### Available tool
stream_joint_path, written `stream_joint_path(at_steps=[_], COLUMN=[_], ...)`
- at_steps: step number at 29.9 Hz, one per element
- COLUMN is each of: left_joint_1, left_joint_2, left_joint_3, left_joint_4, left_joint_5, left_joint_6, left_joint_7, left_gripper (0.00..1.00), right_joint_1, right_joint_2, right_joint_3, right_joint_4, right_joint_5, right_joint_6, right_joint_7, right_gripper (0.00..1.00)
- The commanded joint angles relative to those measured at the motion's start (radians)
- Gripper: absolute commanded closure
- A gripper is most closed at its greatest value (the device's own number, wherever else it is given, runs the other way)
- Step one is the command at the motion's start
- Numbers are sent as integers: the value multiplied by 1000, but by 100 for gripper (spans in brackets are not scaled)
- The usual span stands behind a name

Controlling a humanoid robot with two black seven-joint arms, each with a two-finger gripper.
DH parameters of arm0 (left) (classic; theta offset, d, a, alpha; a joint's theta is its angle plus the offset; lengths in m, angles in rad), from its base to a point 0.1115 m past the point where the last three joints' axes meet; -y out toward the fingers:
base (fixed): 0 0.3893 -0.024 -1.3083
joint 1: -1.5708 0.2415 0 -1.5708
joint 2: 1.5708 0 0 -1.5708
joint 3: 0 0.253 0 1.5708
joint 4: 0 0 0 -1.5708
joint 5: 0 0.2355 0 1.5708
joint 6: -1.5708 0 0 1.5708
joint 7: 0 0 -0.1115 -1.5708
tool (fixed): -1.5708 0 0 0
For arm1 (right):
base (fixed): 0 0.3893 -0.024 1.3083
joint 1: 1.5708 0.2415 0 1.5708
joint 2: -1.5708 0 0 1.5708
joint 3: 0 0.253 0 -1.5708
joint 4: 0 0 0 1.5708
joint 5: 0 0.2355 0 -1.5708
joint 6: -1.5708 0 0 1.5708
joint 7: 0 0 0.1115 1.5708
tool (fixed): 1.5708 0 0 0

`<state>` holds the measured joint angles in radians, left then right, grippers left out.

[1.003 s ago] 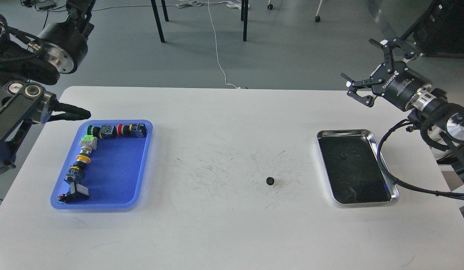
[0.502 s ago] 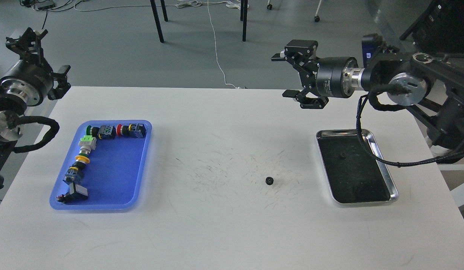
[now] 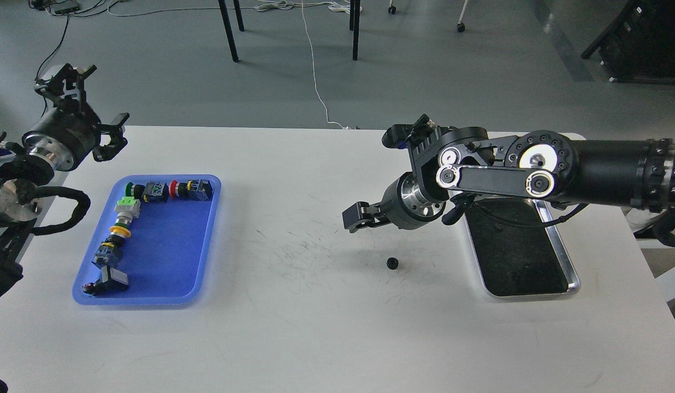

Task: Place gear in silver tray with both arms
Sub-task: 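Reach the right gripper to the gear on the table and grasp it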

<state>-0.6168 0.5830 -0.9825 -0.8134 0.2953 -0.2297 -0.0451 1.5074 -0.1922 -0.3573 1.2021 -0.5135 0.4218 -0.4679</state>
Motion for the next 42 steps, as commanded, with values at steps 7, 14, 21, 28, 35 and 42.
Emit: stream_joint_path(at_steps=[7, 14, 21, 28, 35, 42], left_joint_1=[12, 14, 14, 15, 15, 15], left_joint_2=[29, 35, 51, 63, 75, 75], left_joint_3=[7, 7, 7, 5, 5, 4], left_joint_4=[2, 3, 3, 3, 3, 5], left_joint_5=[13, 13, 11, 11, 7, 4], left_joint_6=[3, 4, 4, 4, 4, 4], left_joint_7=[-32, -50, -58, -64, -65, -67], left_gripper=[2, 2, 2, 2, 2, 2], right_joint_1=[22, -6, -49, -55, -56, -61], right_joint_2=[54, 168, 192, 192, 192, 192], right_joint_3=[-54, -129, -130, -140, -161, -161], right_joint_4=[-15, -173, -202, -217, -220, -220], right_joint_5=[41, 32, 27, 18, 4, 9], right_joint_6=[67, 67, 67, 67, 67, 67], right_joint_7=[-11, -21, -21, -21, -21, -21], right_gripper=[1, 1, 1, 1, 2, 5])
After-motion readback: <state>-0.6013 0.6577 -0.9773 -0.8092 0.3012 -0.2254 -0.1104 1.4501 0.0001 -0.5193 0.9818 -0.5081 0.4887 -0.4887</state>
